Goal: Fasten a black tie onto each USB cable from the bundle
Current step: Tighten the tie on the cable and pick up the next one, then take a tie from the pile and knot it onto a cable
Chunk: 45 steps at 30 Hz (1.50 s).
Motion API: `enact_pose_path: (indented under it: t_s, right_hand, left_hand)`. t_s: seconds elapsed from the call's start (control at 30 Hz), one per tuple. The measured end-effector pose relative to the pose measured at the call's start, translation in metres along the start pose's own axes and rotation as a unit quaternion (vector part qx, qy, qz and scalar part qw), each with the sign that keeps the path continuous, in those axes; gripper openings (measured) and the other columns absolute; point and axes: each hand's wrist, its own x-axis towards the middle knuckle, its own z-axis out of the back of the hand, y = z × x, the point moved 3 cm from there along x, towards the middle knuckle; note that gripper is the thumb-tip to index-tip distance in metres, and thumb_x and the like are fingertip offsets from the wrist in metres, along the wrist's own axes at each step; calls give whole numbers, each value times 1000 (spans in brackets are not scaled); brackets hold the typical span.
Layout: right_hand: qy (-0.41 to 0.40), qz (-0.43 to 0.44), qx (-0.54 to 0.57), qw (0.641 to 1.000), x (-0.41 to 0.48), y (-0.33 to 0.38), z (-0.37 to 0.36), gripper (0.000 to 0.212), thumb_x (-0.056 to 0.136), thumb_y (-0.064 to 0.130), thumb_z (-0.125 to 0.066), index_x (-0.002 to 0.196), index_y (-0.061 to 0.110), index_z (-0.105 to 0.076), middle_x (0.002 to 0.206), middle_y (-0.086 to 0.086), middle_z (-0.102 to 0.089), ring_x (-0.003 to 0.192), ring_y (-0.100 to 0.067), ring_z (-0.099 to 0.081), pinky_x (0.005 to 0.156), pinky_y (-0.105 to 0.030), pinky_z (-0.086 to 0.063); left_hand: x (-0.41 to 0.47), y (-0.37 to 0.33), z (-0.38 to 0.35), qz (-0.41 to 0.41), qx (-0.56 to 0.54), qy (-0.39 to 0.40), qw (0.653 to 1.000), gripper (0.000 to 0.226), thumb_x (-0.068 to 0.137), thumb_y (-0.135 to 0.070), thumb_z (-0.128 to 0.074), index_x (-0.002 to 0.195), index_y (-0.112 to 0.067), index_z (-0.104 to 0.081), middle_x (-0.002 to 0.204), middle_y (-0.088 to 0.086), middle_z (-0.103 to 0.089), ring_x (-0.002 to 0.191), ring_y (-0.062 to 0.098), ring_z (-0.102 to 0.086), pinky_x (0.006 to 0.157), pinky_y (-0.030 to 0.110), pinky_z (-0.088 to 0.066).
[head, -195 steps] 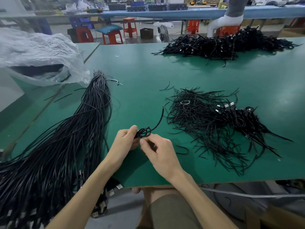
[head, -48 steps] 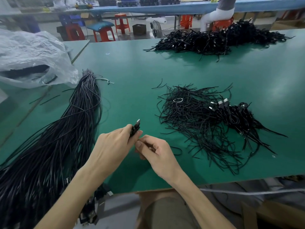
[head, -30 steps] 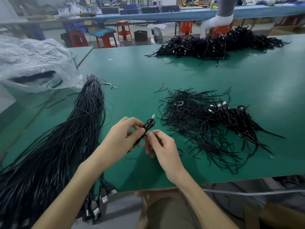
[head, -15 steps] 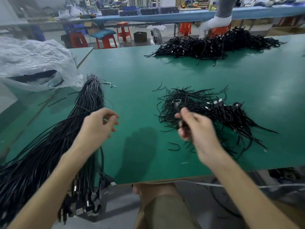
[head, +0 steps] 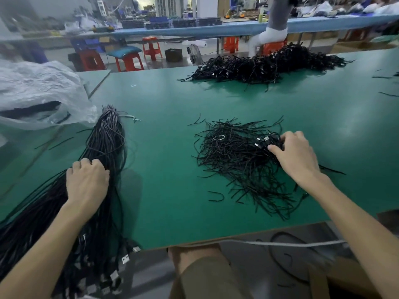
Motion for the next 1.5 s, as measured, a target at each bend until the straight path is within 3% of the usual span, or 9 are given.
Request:
enact_pose_path:
  t_s: [0.17,0.4,0.57,0.8,1.0,1.23,1.3,1.4,1.5]
  right_hand:
    - [-23,29,-71,997,-7,9,6,40,101,36,-61,118,0,-54,117,-18,-48,81,-36,-54,71,-40,-42]
    - [-103,130,-48,985,-25,35,9,29,101,23,-61,121,2,-61,116,-16,-51,104,-34,-55,96,-46,-42]
    - [-76,166,-24,983,-45,52,-3,27,100,22,-61,122,6,-63,118,-12,-53,110,-30,-55,99,-44,-39]
    - [-16,194,35,980,-66,70,-16,19,102,19,-58,118,11,-65,118,-4,-56,109,-22,-55,98,-36,-36]
    - [51,220,124,966,-86,87,-25,15,102,16,-58,116,15,-64,112,4,-54,97,-11,-57,95,-36,-49]
    - [209,303,227,902,-119,128,-54,52,98,12,-63,142,34,-47,114,10,-49,87,-4,-56,85,-32,-51]
    - [223,296,293,881,-125,134,-59,38,98,9,-60,126,35,-56,110,7,-53,85,-3,-57,78,-23,-46]
    - [194,238,329,893,-122,130,-61,33,93,12,-49,81,41,-57,84,11,-58,76,-6,-55,71,-26,-42]
    - [164,130,358,910,-109,117,-63,36,101,12,-48,76,30,-67,69,2,-67,58,-10,-58,60,-28,-48]
  left_hand:
    - [-6,-2,0,-9,-67,-15,998,29,102,-27,-59,102,2,-58,105,27,-65,100,47,-61,84,54,-45]
    - [-15,-12,-9,8,-124,28,992,33,107,-35,-48,93,-5,-44,95,15,-58,77,39,-57,64,42,-38]
    - [-12,-9,4,3,-142,3,990,31,105,-34,-55,83,-13,-52,68,1,-51,57,23,-43,53,36,-31]
    - [-8,-8,21,-27,-143,-22,989,37,105,-30,-54,74,-10,-48,68,7,-54,59,30,-47,55,38,-34]
    - [-18,-29,37,-62,-194,-8,979,40,105,-29,-48,74,-5,-50,65,6,-56,56,29,-50,54,37,-35]
    - [-84,-118,67,-273,-434,207,833,36,104,-27,-53,72,-12,-51,47,0,-56,43,21,-59,49,31,-47]
    - [-91,-126,71,-291,-513,265,763,34,107,-25,-50,81,-5,-54,51,4,-59,41,22,-59,48,27,-47]
    - [-88,-122,73,-265,-565,309,718,37,108,-32,-51,82,-5,-58,58,3,-52,36,20,-50,42,23,-40]
    - [-80,-107,71,-270,-598,342,672,34,107,-36,-50,98,-8,-67,63,0,-50,36,18,-43,40,23,-37]
